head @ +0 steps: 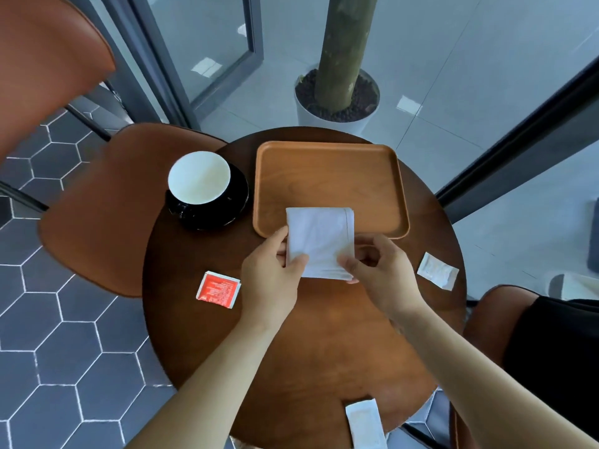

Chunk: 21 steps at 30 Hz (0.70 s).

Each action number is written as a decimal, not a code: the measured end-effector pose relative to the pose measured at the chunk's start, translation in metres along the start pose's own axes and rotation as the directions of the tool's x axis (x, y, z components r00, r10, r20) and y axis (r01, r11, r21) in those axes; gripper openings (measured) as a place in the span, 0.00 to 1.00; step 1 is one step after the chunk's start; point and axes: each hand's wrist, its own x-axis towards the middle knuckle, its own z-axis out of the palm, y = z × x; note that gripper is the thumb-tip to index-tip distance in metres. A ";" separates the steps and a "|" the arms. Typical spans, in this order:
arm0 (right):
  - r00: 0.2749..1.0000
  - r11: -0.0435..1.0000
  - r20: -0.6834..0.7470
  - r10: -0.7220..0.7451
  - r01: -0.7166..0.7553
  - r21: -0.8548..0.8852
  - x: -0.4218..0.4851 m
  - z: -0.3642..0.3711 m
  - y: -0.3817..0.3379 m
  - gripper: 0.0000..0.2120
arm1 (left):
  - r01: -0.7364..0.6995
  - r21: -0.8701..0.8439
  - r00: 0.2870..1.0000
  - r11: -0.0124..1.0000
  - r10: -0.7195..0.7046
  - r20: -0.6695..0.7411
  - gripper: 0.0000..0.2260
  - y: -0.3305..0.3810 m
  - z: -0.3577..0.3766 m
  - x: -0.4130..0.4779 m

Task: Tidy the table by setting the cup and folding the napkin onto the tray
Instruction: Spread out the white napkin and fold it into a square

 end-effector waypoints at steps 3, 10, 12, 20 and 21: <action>1.000 0.996 -0.014 -0.024 0.023 -0.091 0.012 0.013 -0.014 0.13 | -0.007 0.036 1.000 0.999 0.007 0.004 0.22 0.002 -0.011 0.018; 0.992 0.972 -0.104 -0.070 0.045 -0.230 0.061 0.025 -0.035 0.16 | -0.048 0.117 0.999 0.992 0.048 0.004 0.18 0.005 -0.004 0.074; 0.992 0.960 -0.099 -0.084 0.054 -0.274 0.082 0.026 -0.038 0.16 | -0.070 0.145 0.997 0.987 0.071 -0.004 0.19 0.003 0.006 0.091; 0.997 0.896 -0.025 -0.078 0.059 -0.440 0.131 0.037 -0.025 0.12 | -0.107 0.402 0.993 0.909 0.117 -0.001 0.23 -0.003 0.040 0.125; 0.996 0.887 -0.006 -0.086 0.074 -0.455 0.133 0.037 -0.023 0.12 | -0.122 0.449 0.991 0.885 0.132 0.008 0.22 -0.004 0.043 0.125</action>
